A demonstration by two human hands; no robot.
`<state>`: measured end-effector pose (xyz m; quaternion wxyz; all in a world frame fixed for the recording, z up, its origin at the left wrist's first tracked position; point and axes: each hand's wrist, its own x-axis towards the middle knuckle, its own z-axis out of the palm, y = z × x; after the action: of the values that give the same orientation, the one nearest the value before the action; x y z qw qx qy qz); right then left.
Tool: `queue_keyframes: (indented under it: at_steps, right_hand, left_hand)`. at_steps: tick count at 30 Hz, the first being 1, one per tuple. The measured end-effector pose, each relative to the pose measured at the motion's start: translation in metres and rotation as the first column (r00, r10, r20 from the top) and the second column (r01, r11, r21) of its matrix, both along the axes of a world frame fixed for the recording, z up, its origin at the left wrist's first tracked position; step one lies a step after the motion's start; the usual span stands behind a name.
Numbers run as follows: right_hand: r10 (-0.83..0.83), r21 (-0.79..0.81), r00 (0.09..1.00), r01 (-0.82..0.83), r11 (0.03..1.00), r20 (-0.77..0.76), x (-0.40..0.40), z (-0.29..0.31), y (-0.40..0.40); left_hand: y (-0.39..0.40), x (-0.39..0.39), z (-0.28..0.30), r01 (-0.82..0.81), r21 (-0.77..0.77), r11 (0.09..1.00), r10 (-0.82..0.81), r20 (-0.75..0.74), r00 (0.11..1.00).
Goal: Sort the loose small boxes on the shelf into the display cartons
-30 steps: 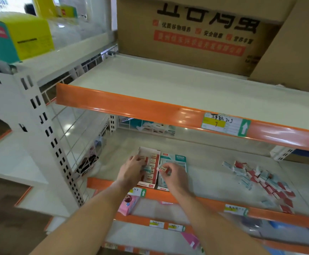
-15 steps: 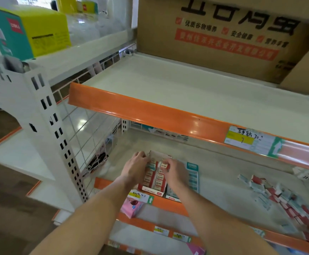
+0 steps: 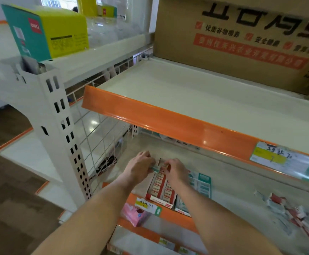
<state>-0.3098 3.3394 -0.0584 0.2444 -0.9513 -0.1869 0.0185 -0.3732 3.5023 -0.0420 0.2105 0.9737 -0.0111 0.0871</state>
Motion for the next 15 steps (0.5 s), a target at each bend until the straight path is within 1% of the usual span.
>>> queue_keyframes:
  at_steps: [3, 10, 15]
  right_hand:
    - [0.021, 0.019, 1.0, -0.021, 1.0, -0.009, 0.0, -0.002, 0.003]
    - [0.007, 0.088, 1.0, -0.004, 0.996, -0.025, 0.001, -0.012, 0.004]
    - [-0.018, 0.021, 1.0, 0.018, 1.0, 0.008, 0.001, -0.012, 0.006]
  left_hand:
    - [0.006, 0.0, 0.0, -0.016, 0.007, 1.0, 0.016, -0.007, 1.0]
    - [0.007, -0.001, 0.001, -0.017, -0.011, 1.0, 0.017, 0.003, 1.0]
    - [0.002, -0.001, 0.001, -0.007, -0.014, 1.0, 0.007, 0.004, 1.0]
